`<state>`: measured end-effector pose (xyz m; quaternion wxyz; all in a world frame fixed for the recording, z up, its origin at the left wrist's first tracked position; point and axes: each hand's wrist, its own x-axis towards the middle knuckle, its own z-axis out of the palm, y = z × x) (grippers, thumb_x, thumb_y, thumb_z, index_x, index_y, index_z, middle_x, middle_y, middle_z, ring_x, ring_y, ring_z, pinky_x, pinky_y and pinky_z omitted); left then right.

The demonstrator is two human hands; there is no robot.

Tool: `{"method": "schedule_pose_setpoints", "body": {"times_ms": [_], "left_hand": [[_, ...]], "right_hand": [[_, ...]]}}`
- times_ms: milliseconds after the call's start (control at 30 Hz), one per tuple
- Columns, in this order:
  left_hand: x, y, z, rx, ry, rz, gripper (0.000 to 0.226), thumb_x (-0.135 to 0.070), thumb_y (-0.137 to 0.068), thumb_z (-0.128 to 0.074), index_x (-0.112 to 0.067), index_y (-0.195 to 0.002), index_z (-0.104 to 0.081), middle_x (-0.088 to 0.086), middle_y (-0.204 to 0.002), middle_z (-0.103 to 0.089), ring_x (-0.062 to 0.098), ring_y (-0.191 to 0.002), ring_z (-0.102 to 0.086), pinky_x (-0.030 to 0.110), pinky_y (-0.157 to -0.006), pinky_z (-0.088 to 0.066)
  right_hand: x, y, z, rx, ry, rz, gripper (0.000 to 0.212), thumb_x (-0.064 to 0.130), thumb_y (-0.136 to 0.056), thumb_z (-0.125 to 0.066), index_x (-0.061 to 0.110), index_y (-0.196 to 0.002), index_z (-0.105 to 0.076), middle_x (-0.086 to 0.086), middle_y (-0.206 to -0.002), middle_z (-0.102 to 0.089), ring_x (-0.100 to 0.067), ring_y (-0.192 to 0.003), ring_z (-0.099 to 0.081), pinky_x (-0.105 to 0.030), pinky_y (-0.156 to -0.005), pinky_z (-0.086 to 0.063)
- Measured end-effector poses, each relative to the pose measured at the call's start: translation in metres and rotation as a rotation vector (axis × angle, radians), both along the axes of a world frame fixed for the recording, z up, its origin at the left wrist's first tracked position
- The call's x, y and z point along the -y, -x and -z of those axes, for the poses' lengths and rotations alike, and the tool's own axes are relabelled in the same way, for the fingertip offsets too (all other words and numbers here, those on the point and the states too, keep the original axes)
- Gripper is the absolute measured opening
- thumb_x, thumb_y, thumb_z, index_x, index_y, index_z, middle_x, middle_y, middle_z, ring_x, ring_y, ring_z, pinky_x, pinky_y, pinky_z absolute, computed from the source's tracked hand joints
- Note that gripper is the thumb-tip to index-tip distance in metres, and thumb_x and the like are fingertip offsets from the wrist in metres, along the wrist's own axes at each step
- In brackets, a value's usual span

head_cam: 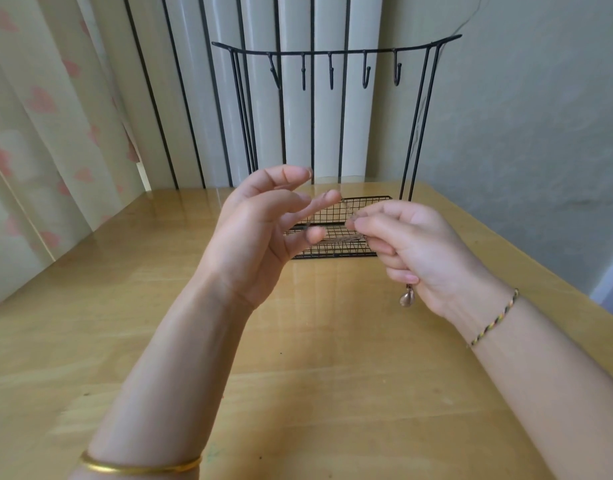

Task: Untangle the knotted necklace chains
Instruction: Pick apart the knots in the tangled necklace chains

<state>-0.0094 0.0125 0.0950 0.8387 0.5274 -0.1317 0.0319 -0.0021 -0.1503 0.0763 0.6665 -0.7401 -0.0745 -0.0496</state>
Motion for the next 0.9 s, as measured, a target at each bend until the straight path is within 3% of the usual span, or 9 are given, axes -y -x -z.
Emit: {"method": "schedule_pose_setpoints", "body": {"times_ms": [167, 333, 500, 633, 733, 833, 900], "left_hand": [[-0.003, -0.004, 0.004, -0.002, -0.071, -0.068, 0.026, 0.011, -0.083, -0.05, -0.014, -0.085, -0.058, 0.006, -0.096, -0.061, 0.009, -0.061, -0.054, 0.017, -0.046, -0.038], [0.0, -0.005, 0.009, -0.007, -0.329, -0.105, 0.02, 0.008, -0.084, -0.054, -0.01, -0.086, -0.063, 0.002, -0.082, -0.057, 0.007, -0.056, -0.044, 0.015, -0.047, -0.037], [0.006, -0.005, 0.012, -0.004, -0.583, -0.125, 0.011, -0.009, -0.087, -0.065, -0.015, -0.079, -0.068, 0.003, -0.079, -0.062, 0.006, -0.057, -0.044, 0.017, -0.053, -0.036], [0.005, -0.004, 0.011, 0.016, -0.559, -0.158, 0.012, -0.012, -0.092, -0.06, -0.013, -0.08, -0.062, -0.013, -0.054, -0.051, 0.0, -0.041, -0.036, 0.012, -0.042, -0.03], [0.005, -0.004, 0.01, 0.003, -0.491, -0.199, 0.012, -0.011, -0.094, -0.055, -0.013, -0.082, -0.058, -0.009, -0.052, -0.046, 0.005, -0.042, -0.033, 0.016, -0.04, -0.03], [0.005, -0.004, 0.009, -0.001, -0.482, -0.227, 0.012, -0.012, -0.094, -0.055, -0.014, -0.083, -0.059, -0.005, -0.058, -0.058, 0.007, -0.043, -0.037, 0.02, -0.045, -0.043], [0.006, -0.004, 0.009, -0.028, -0.435, -0.224, 0.011, -0.012, -0.094, -0.055, -0.014, -0.084, -0.06, -0.004, -0.064, -0.061, 0.008, -0.045, -0.04, 0.024, -0.057, -0.055]], "right_hand": [[0.0, -0.001, 0.0, 0.038, -0.083, 0.033, 0.012, 0.01, -0.087, -0.061, 0.014, -0.076, -0.064, 0.003, -0.056, -0.042, -0.004, -0.037, -0.026, -0.017, -0.035, -0.019], [-0.002, -0.003, 0.0, 0.048, -0.138, 0.036, 0.013, 0.007, -0.088, -0.06, 0.013, -0.077, -0.061, 0.0, -0.068, -0.051, -0.004, -0.038, -0.029, -0.02, -0.037, -0.024], [-0.002, -0.002, 0.001, 0.036, -0.118, 0.003, 0.014, 0.011, -0.089, -0.059, 0.013, -0.076, -0.062, -0.002, -0.07, -0.052, -0.005, -0.038, -0.031, -0.023, -0.041, -0.023], [-0.004, 0.0, 0.0, 0.027, -0.071, -0.058, 0.011, 0.011, -0.091, -0.058, 0.01, -0.08, -0.062, -0.002, -0.068, -0.054, -0.005, -0.037, -0.027, -0.017, -0.035, -0.022], [-0.003, -0.001, 0.001, 0.018, 0.019, -0.088, 0.012, 0.015, -0.091, -0.059, 0.011, -0.082, -0.066, 0.0, -0.062, -0.051, -0.006, -0.04, -0.027, -0.016, -0.035, -0.02], [-0.001, 0.0, 0.002, 0.011, 0.045, -0.111, 0.014, 0.017, -0.091, -0.059, 0.012, -0.084, -0.069, 0.003, -0.058, -0.045, -0.004, -0.039, -0.026, -0.017, -0.034, -0.019], [-0.001, -0.001, 0.002, 0.0, 0.039, -0.118, 0.014, 0.019, -0.091, -0.059, 0.012, -0.086, -0.07, 0.003, -0.058, -0.043, -0.003, -0.037, -0.026, -0.017, -0.034, -0.019]]}}
